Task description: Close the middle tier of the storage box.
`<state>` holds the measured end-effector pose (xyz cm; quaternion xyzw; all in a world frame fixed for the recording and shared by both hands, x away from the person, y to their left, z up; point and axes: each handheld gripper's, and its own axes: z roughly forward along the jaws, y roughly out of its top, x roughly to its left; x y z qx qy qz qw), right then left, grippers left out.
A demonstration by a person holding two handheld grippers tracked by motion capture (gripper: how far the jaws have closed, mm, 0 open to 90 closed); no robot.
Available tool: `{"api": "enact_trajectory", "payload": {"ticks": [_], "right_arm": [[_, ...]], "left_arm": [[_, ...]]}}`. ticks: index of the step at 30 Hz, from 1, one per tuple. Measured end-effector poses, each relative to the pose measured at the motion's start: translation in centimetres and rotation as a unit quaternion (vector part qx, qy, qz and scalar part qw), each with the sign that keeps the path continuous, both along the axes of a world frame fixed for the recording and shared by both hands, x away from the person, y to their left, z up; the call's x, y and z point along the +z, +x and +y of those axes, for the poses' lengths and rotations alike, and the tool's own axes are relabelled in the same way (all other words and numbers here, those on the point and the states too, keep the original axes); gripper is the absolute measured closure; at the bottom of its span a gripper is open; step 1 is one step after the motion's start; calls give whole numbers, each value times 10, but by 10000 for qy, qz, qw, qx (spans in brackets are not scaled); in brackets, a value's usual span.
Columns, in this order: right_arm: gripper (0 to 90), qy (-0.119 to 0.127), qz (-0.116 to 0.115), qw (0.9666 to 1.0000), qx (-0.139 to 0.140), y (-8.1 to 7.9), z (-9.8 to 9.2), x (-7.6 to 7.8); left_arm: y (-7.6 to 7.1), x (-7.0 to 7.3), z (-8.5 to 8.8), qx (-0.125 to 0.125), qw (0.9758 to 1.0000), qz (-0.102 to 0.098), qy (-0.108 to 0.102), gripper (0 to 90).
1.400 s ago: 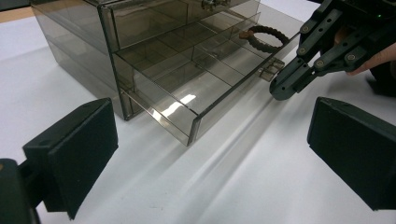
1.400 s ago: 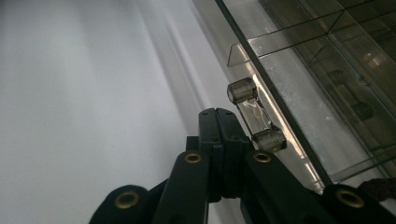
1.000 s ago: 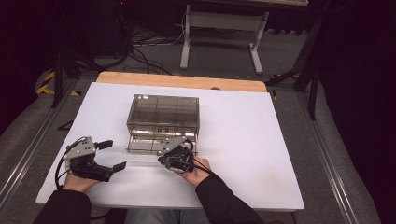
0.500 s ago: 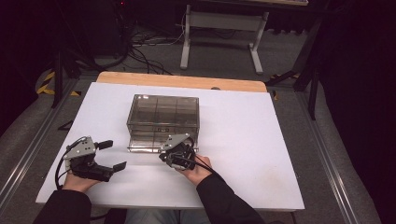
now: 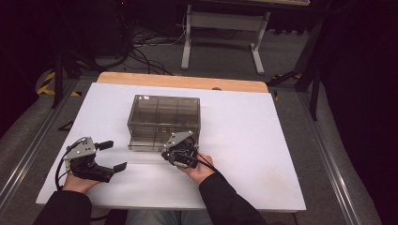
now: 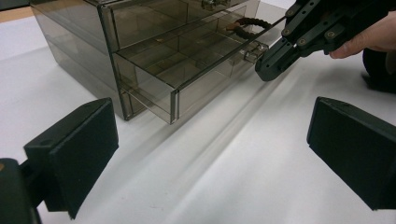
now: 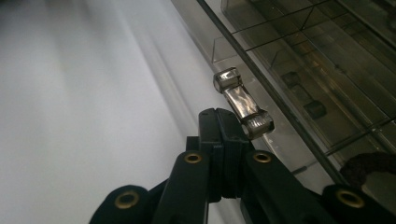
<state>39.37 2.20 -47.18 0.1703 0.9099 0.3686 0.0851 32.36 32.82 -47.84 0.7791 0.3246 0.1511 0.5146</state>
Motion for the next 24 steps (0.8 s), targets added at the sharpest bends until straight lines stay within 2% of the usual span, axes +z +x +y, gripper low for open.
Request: {"api": "enact_trajectory", "payload": {"ticks": [2, 3, 11, 22, 24], "right_arm": [[900, 17, 38, 10000, -6, 0, 0, 0], [900, 40, 45, 10000, -23, 1, -1, 1], [900, 89, 96, 9999, -47, 4, -2, 1], [900, 124, 57, 9999, -67, 8, -3, 2], [900, 125, 53, 9999, -95, 9, -3, 3]], "left_arm": [[1, 0, 1, -12, 10000, -39, 51, 27], [0, 0, 0, -9, 10000, 25, -17, 27], [0, 0, 0, 3, 10000, 1, 3, 27], [0, 0, 1, -9, 10000, -32, 37, 27], [0, 0, 0, -11, 10000, 2, -8, 27]]}}
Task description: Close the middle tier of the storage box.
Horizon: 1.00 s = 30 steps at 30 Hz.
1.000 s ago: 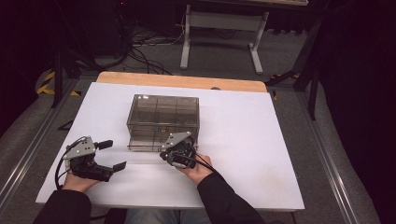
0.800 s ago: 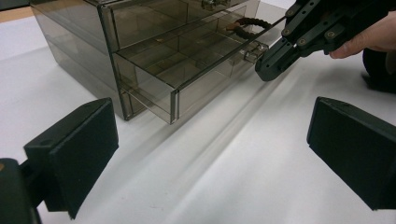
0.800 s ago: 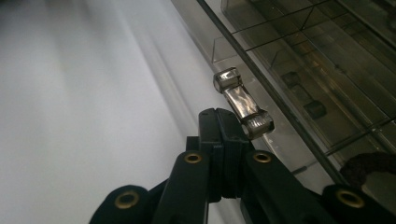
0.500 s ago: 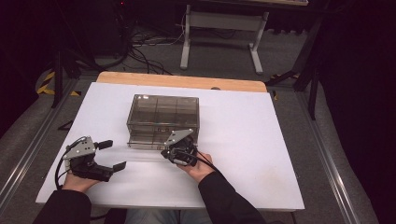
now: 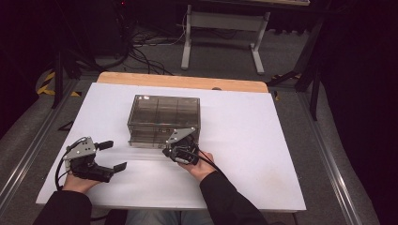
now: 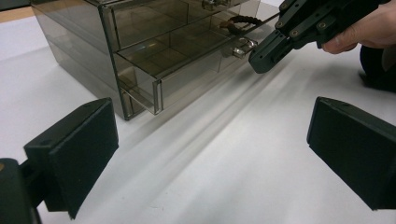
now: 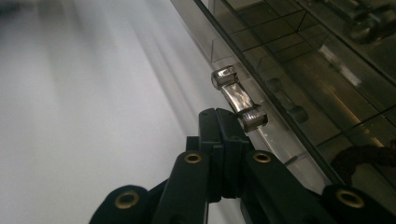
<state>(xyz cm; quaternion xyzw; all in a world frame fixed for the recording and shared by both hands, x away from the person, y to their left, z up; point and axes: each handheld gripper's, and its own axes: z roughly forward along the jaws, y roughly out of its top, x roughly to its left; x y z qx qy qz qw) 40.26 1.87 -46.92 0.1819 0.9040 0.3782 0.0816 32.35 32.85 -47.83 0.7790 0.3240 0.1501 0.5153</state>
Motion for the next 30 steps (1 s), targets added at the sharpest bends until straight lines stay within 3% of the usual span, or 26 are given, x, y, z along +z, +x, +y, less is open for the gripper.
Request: {"api": "enact_trajectory", "payload": {"ticks": [30], "right_arm": [[900, 91, -61, 9999, -69, 12, -1, 1]], "left_arm": [[0, 0, 0, 9, 10000, 3, 9, 27]]}}
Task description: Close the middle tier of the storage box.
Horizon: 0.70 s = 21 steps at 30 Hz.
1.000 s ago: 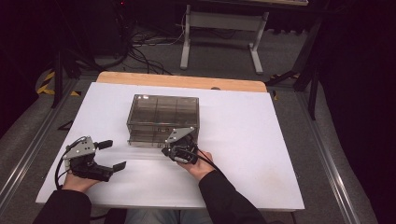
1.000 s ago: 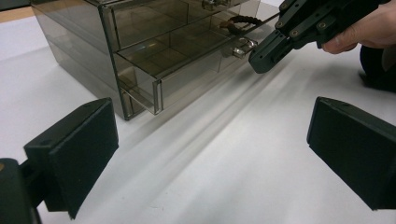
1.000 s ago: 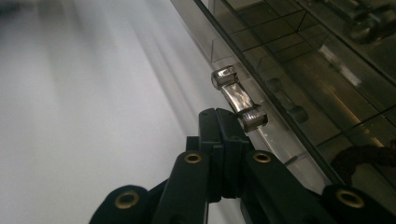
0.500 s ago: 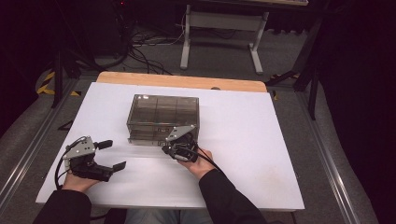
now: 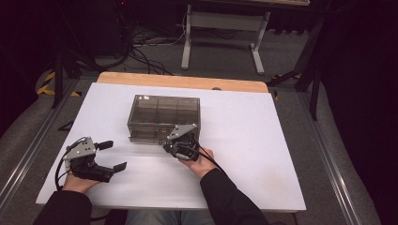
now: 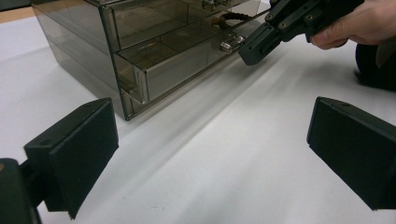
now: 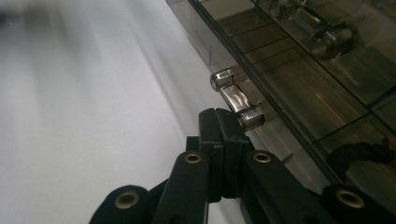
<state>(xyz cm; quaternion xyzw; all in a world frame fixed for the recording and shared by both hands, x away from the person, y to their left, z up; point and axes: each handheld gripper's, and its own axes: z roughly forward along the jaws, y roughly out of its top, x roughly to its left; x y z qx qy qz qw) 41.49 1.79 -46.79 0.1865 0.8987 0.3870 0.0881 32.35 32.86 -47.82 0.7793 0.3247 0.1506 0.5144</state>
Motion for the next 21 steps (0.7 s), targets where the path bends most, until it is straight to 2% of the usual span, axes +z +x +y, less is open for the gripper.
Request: {"api": "enact_trajectory", "payload": {"ticks": [3, 6, 21], "right_arm": [[900, 17, -2, 10000, -16, 1, 0, 0], [900, 28, -10, 10000, -21, 2, 0, 0], [900, 56, 22, 10000, -49, 10, 1, -2]], "left_arm": [[1, 0, 1, -4, 10000, -67, 70, 27], [0, 0, 0, 3, 10000, 4, 4, 27], [1, 0, 1, 10, 10000, -33, 55, 27]]}}
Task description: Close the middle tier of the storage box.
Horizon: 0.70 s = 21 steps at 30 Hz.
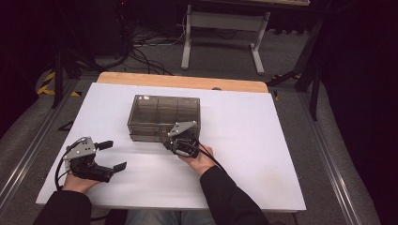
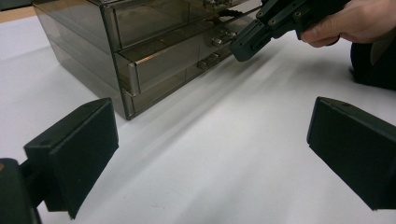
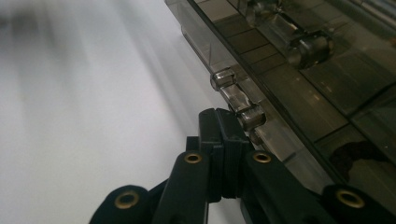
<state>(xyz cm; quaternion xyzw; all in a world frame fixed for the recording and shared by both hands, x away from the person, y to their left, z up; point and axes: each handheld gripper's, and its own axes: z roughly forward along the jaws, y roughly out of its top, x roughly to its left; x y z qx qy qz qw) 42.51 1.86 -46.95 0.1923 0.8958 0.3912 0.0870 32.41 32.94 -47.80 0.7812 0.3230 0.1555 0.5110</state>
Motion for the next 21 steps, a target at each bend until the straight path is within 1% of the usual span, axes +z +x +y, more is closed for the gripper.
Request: {"api": "enact_trajectory", "payload": {"ticks": [1, 8, 15, 19, 21], "right_arm": [[900, 7, 8, 10000, -9, 1, 0, 0], [900, 23, 1, 10000, -27, 4, 0, -1], [900, 67, -13, 10000, -58, 7, 0, -1], [900, 124, 5, 9998, -134, 9, -1, -2], [900, 116, -24, 9998, -183, 10, -1, -1]], "left_arm": [[0, 0, -1, 9, 10000, 37, -42, 27], [-1, 0, 0, 8, 10000, 57, -56, 27], [0, -1, -1, 21, 10000, 53, -30, 27], [0, -1, 0, 36, 10000, 23, -6, 27], [0, -1, 0, 32, 10000, 11, 6, 27]]}}
